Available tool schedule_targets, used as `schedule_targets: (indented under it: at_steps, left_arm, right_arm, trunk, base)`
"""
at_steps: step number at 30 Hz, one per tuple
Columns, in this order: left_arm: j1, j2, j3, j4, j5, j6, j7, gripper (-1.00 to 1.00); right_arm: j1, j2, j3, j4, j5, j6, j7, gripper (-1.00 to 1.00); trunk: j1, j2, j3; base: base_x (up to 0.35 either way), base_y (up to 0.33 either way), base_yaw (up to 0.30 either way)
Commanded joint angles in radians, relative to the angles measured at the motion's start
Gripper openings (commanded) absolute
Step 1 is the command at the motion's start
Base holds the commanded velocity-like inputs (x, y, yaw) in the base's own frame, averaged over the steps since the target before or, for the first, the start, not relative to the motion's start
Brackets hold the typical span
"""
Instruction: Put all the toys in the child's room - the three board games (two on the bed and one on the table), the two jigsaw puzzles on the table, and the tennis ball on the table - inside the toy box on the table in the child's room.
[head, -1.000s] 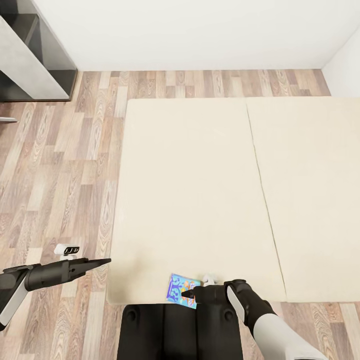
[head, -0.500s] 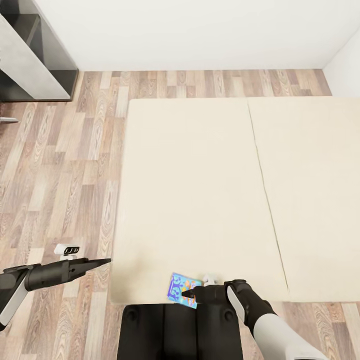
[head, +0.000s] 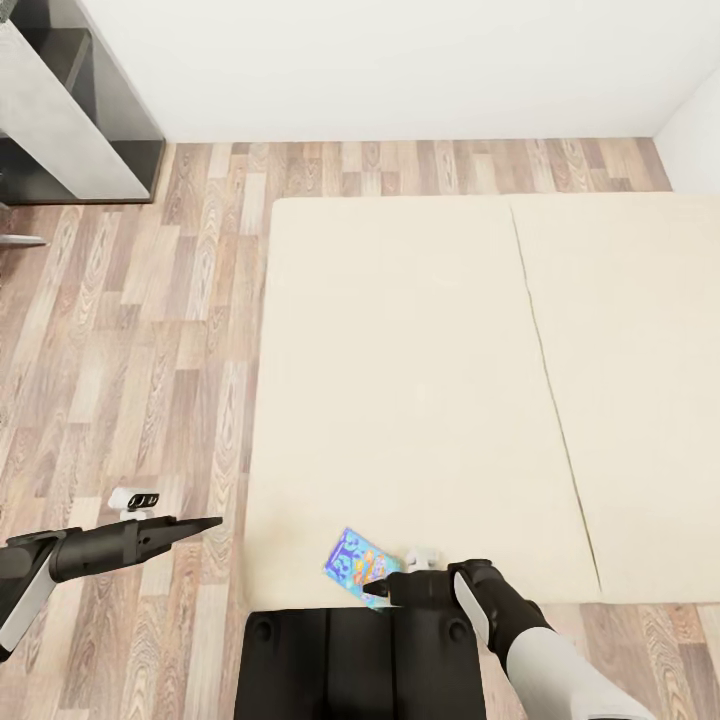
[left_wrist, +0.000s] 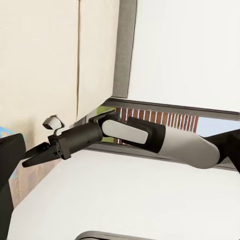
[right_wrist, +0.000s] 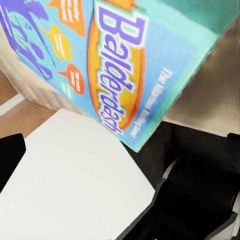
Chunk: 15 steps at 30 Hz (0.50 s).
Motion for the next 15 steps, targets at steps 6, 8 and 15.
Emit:
schedule_targets:
  at_steps: [6, 8, 15]
  left_arm:
    - [0.0, 0.0, 0.0, 0.0, 0.0, 0.011, -0.003, 1.0]
    - [0.0, 0.0, 0.0, 0.0, 0.0, 0.011, -0.003, 1.0]
    - [0.0, 0.0, 0.0, 0.0, 0.0, 0.011, -0.003, 1.0]
  right_arm:
    - [0.0, 0.001, -0.005, -0.001, 0.0, 0.009, 0.002, 1.0]
    - [0.0, 0.001, -0.005, -0.001, 0.0, 0.009, 0.002, 1.0]
    - [0.0, 0.0, -0.005, -0.003, -0.003, 0.009, 0.002, 1.0]
  trunk:
    - [0.001, -0.002, -0.001]
    - [0.001, -0.002, -0.001]
    - [0.001, -0.002, -0.001]
  base:
    - [0.0, 0.085, 0.0]
    - [0.0, 0.071, 0.0]
    - [0.0, 0.023, 0.0]
